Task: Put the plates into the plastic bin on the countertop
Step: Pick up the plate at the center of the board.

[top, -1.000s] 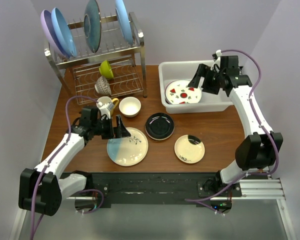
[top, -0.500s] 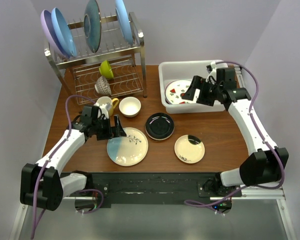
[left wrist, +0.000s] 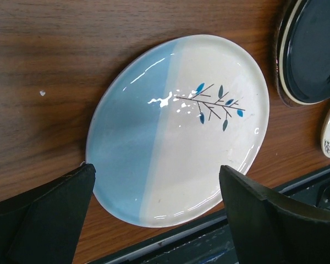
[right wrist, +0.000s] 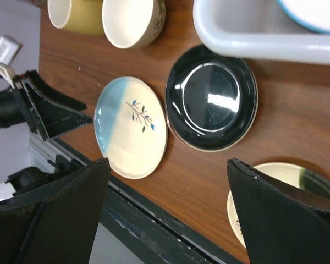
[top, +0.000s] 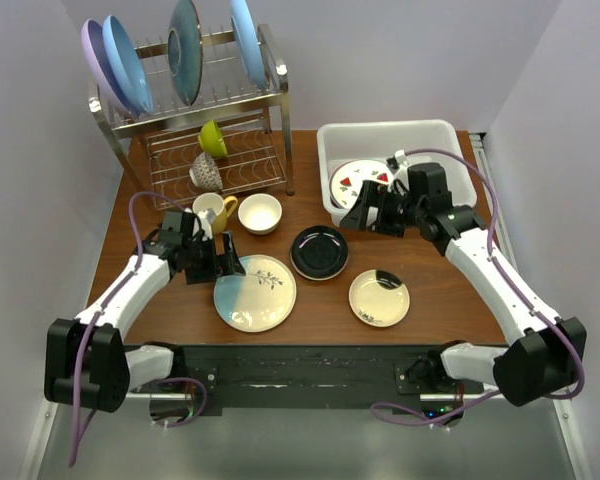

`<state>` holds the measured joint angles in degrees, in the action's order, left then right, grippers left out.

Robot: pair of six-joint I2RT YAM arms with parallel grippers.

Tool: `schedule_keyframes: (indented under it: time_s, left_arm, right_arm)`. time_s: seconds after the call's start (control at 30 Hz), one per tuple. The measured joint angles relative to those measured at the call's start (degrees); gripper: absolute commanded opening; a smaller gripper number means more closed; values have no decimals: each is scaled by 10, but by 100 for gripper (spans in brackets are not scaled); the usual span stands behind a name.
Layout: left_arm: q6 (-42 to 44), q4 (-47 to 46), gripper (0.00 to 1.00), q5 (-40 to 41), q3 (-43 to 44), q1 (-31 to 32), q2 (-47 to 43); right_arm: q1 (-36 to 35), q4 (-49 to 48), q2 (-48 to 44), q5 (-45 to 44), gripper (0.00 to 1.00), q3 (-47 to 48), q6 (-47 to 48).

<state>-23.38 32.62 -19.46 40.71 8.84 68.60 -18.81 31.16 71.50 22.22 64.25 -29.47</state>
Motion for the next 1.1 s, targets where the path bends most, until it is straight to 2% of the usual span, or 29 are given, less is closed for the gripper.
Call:
schedule_keyframes:
  time_s: [0.17,0.57,0.87,1.1]
  left_arm:
    - [0,5,100,8,0,-10,7]
    - [11,10,100,1,0,-39,63]
    - [21,9,98,-16,0,-40,86]
    - [30,8,98,-31,0,-40,103]
  right_arm:
    - [-30,-31,-12,-4,90,-61,-25]
    - [-159,-127,17,-34,87,-142,-93]
    - [-230,-207,86,-49,84,-188,-145]
    - [-256,-285,156,-57,81,-215,-176]
